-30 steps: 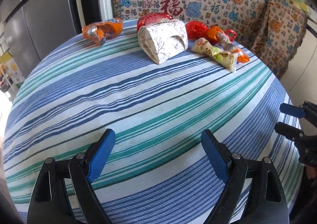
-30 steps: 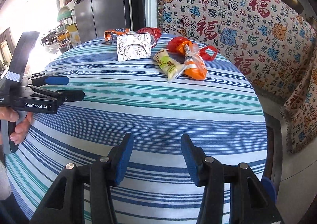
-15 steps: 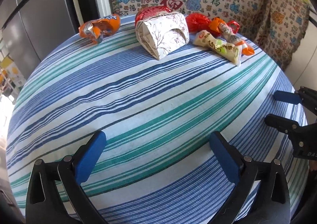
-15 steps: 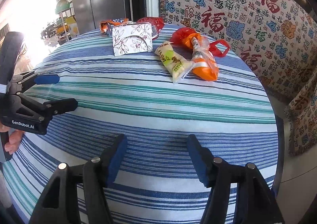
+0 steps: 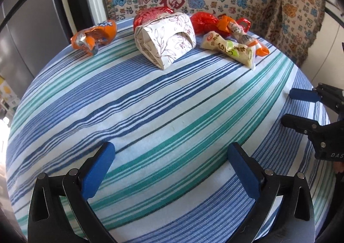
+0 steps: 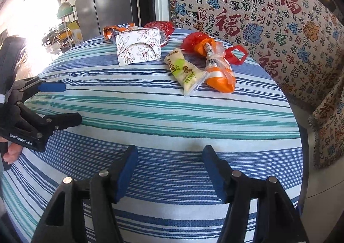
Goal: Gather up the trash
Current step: 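Swing both tools back over the table toward the remaining trash, then grasp the white floral paper box with the left gripper and lift it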
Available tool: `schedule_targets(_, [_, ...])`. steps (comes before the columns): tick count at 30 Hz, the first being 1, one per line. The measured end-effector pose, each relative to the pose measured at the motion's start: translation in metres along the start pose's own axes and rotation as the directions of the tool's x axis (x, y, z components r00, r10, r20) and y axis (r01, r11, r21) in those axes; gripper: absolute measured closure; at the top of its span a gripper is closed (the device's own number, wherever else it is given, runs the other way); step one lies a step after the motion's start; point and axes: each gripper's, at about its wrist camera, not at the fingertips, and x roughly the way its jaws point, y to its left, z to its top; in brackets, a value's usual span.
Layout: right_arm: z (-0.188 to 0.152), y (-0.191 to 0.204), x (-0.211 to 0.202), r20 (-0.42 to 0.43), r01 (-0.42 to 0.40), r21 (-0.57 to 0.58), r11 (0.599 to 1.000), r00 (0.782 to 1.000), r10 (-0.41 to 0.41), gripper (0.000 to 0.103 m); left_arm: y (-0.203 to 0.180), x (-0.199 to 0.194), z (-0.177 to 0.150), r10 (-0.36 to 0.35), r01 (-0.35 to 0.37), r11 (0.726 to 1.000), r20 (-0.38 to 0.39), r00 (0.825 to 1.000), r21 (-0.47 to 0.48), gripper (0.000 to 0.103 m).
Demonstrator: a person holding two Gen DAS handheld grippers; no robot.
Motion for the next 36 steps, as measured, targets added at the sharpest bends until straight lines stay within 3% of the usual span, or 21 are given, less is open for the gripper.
schedule_targets(12, [-0.001,0.0,0.0,0.002,0.0,0.001,1.0,1.0,0.0,0.038,0.017,0.044,0.064,-0.085,0.085,0.99,-0.001,0.996,0.114,0.0])
schedule_targets(24, [-0.001,0.0,0.002,0.002,-0.008,0.005,1.0,1.0,0.008,0.037,0.026,0.089,0.123,-0.076,0.075,0.992,0.007,0.997,0.106,0.0])
schedule_targets(25, [-0.001,0.001,0.002,0.002,-0.009,0.006,1.0,1.0,0.009,0.037,0.025,0.088,0.123,-0.08,0.078,0.991,0.011,0.997,0.109,0.004])
schedule_targets(27, [0.0,0.001,0.002,0.002,-0.009,0.006,1.0,1.0,0.009,0.036,0.024,0.082,0.122,-0.09,0.085,0.989,0.035,0.995,0.117,0.023])
schedule_targets(29, [0.001,0.001,0.003,0.002,-0.006,0.005,1.0,1.0,0.006,0.036,0.023,0.076,0.12,-0.093,0.086,0.989,0.058,0.994,0.119,0.061])
schedule_targets(36, [0.001,0.001,0.004,0.004,-0.008,0.007,1.0,1.0,0.008,0.036,0.022,0.044,0.077,-0.025,0.023,0.999,0.064,0.998,0.039,0.066])
